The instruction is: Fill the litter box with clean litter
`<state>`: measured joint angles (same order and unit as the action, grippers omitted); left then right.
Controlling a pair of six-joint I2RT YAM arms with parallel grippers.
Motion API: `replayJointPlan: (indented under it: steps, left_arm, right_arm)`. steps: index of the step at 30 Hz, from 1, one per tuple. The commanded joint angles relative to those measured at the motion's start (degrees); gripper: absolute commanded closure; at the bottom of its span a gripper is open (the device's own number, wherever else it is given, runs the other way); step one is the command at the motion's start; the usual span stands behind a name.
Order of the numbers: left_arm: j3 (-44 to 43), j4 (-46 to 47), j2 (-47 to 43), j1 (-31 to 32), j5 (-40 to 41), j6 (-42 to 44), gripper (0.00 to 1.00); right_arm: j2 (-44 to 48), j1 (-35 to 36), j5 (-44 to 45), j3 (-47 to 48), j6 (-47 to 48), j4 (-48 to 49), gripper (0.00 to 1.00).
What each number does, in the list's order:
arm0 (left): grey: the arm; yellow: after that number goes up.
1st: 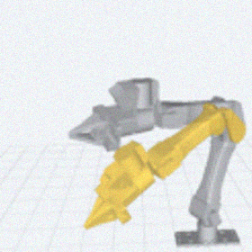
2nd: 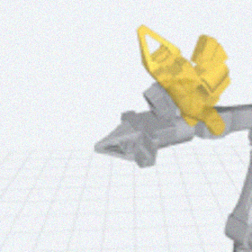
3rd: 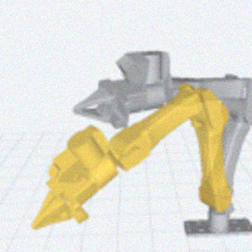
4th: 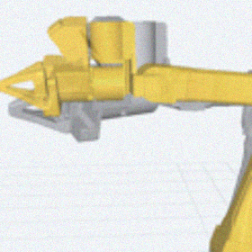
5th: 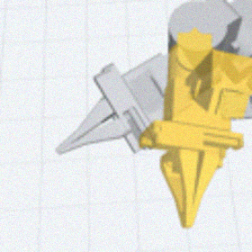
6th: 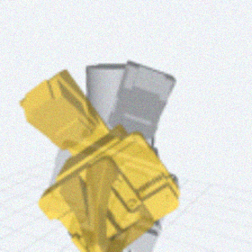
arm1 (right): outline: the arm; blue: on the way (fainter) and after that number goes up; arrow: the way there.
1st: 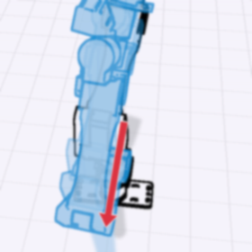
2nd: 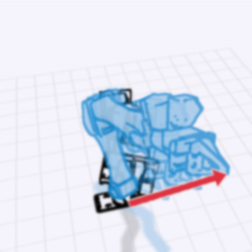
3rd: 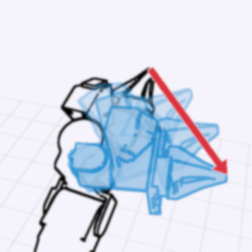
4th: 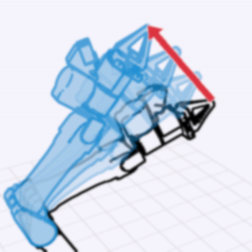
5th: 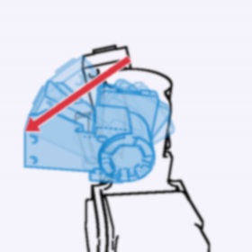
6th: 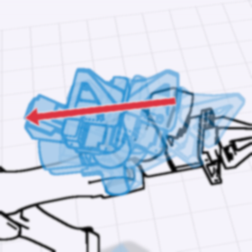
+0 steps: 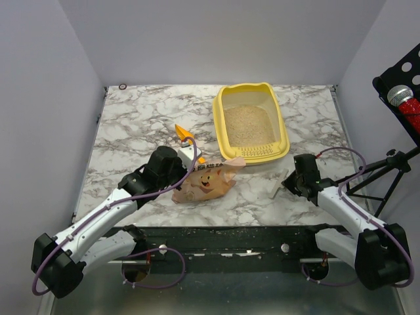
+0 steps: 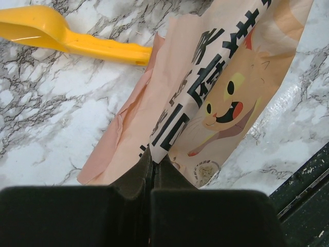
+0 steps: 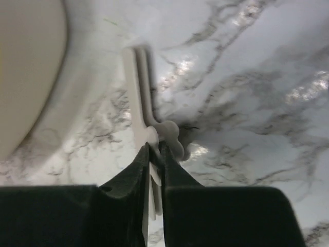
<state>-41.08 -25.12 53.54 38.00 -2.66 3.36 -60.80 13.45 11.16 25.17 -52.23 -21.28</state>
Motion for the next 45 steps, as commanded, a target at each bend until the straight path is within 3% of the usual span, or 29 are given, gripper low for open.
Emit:
replayJointPlan:
  steps: [1,8,18,22,27,32,35,37,39,43,45]
  left_arm:
    - [-0.93,3.85,0.78,0.32,0.63,-0.54,1.00]
    - [-0.84,3.77,0.17,0.32,-0.07,-0.45,0.98]
    - [-0.58,4.56,-4.58,0.58,-8.93,-1.42,0.32]
    - [-1.54,4.12,-7.12,0.67,-11.92,-1.42,0.29]
    - [-6.54,4.30,-10.21,0.76,-11.41,-6.68,0.26]
    - [-14.27,4.91,-5.39,0.59,-15.09,-15.73,0.27]
    - [-17.45,7.09,-1.61,0.59,-17.99,-18.55,0.25]
    - [-17.89,10.69,0.07,0.41,-19.40,-20.57,0.21]
    - [-18.68,13.77,1.91,-0.11,-20.89,-22.77,0.02]
    - [-18.77,20.89,5.51,-2.66,-28.44,-29.00,0.01]
    - [-18.77,23.70,6.57,-3.28,-29.86,-30.86,0.01]
  right_arm:
    - [-0.64,-0.45,0.97,-1.08,-0.07,1.50,0.97]
    - [5.76,-0.53,1.76,-2.40,2.13,0.37,1.00]
    - [16.93,-0.45,2.73,6.90,11.08,-10.26,1.00]
    - [19.40,-0.36,0.37,13.05,15.91,-13.43,1.00]
    - [18.61,0.69,-10.07,21.66,24.88,-13.18,1.00]
    - [15.62,1.84,-28.36,27.65,32.79,-8.97,1.00]
    - [14.39,4.20,-32.16,31.16,36.65,-8.60,1.00]
    - [13.95,5.96,-34.43,32.75,38.07,-7.64,1.00]
    - [14.04,7.20,-37.95,33.45,37.99,-4.84,1.00]
    - [16.41,7.90,-46.56,31.09,35.18,6.05,1.00]
    - [16.06,8.25,-48.51,31.95,34.83,7.04,1.00]
